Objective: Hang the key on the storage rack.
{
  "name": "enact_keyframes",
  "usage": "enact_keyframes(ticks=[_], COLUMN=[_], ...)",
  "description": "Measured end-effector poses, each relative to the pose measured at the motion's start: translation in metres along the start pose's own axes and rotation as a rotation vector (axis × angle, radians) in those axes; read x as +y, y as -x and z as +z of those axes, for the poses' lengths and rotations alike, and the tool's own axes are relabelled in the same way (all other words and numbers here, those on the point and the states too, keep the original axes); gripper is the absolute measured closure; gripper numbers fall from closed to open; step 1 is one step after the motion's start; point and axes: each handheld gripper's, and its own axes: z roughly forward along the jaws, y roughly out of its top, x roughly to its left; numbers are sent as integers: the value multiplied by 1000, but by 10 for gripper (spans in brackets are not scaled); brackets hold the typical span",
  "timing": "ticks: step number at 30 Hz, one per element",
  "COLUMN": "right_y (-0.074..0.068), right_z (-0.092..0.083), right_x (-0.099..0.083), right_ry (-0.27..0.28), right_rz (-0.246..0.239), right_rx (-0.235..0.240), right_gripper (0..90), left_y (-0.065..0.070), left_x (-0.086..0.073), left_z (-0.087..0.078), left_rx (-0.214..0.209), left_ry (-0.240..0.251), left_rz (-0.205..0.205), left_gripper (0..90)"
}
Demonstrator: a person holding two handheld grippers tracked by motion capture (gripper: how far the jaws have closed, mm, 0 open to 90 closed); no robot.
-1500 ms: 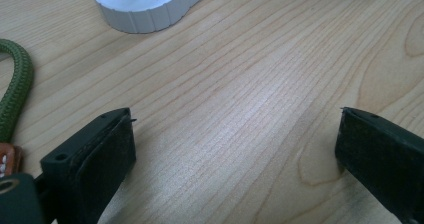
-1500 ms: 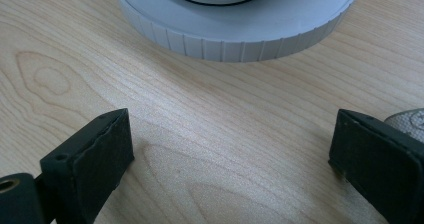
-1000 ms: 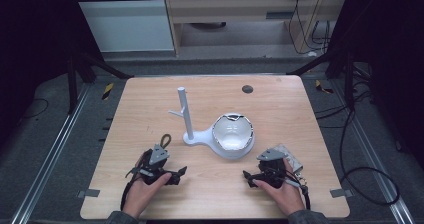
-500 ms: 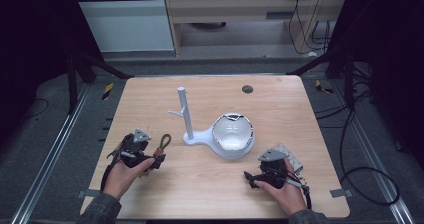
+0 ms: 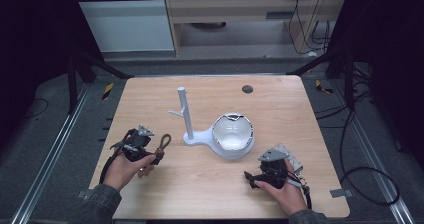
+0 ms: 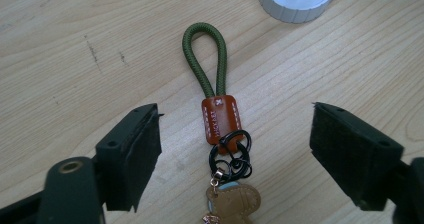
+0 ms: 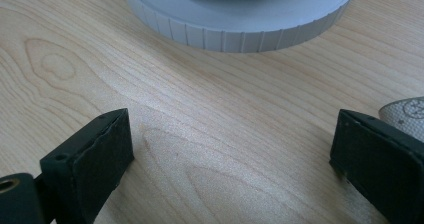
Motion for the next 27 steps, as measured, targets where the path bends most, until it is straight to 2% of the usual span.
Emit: enact_keyframes(ticks=[7, 15, 20, 27], right_y=[0, 0, 0, 0], right_z=[0, 0, 0, 0], right_x=[0, 0, 0, 0], right_ry=[0, 0, 0, -1], right_rz=[0, 0, 0, 3], right_rx=[0, 0, -1, -3], right_gripper=[35, 35, 35, 34], left_y=[-3, -8, -11, -8], left_x=[5, 7, 8, 12], left_z=[1, 10, 12, 19], left_rx=[-1, -2, -14, -31], left_ry=[-41, -101, -107, -132], left_rz=[-7, -16, -34, -25], left_gripper=[262, 320, 358, 413])
